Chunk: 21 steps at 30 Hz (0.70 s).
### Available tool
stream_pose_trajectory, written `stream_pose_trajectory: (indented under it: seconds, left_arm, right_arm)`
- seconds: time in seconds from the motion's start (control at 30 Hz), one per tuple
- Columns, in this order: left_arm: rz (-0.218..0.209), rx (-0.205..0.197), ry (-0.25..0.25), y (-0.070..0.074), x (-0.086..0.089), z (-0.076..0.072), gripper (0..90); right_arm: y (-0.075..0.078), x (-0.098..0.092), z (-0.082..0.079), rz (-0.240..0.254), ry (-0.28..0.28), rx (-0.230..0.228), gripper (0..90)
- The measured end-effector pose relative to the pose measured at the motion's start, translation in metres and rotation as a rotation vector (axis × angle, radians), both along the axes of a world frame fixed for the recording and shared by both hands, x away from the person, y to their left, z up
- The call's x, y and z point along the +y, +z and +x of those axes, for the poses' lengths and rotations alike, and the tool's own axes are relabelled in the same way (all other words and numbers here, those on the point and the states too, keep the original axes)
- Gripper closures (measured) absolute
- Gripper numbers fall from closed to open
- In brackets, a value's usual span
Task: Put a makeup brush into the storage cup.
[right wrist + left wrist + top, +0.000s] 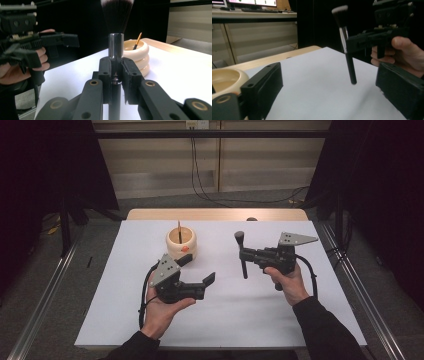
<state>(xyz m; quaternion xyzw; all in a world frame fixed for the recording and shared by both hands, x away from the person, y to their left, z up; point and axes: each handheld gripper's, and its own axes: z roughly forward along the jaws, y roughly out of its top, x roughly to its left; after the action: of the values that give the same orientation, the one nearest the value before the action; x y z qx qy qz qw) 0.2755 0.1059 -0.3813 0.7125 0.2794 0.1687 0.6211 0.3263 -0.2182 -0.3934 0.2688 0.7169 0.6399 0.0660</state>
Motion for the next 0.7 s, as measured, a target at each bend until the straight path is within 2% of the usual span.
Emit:
stream_pose_trajectory:
  seconds: [0.03,0.13,0.2,0.3,0.33,0.37,0.43,0.47,0.63,0.7]
  left_arm:
    - [0.002,-0.008,-0.002,0.002,-0.001,0.002,7.4]
    - [-0.014,0.003,-0.009,0.008,-0.006,0.008,7.6]
    - [0.012,-0.005,-0.022,0.01,-0.008,0.011,8.8]
    - [0.008,-0.005,-0.019,0.012,-0.014,0.014,11.2]
    - [0.006,-0.008,-0.032,0.012,-0.016,0.015,12.7]
    - [0.026,-0.014,-0.042,0.014,-0.017,0.016,15.0]
    - [0.029,-0.024,-0.046,0.016,-0.02,0.018,17.3]
    - [0.002,-0.025,-0.034,0.017,-0.022,0.019,17.3]
    - [-0.004,-0.036,-0.037,0.025,-0.029,0.027,21.0]
    - [-0.006,-0.028,-0.044,0.027,-0.032,0.03,24.1]
  right_arm:
    - [0.0,0.001,0.0,-0.001,0.005,-0.001,78.8]
    - [-0.001,0.006,-0.001,-0.004,0.017,-0.001,78.8]
    - [-0.002,0.008,-0.001,-0.007,0.025,0.0,78.8]
    - [-0.003,0.01,-0.002,-0.014,0.03,0.002,78.8]
    - [-0.004,0.011,-0.002,-0.017,0.03,0.0,78.8]
    - [-0.004,0.012,-0.002,-0.016,0.032,0.002,78.8]
    - [-0.005,0.013,-0.002,-0.019,0.037,0.002,78.8]
    - [-0.005,0.014,-0.002,-0.021,0.039,0.001,78.8]
    - [-0.006,0.017,-0.003,-0.025,0.048,-0.002,78.8]
    - [-0.006,0.018,-0.003,-0.024,0.047,0.0,78.8]
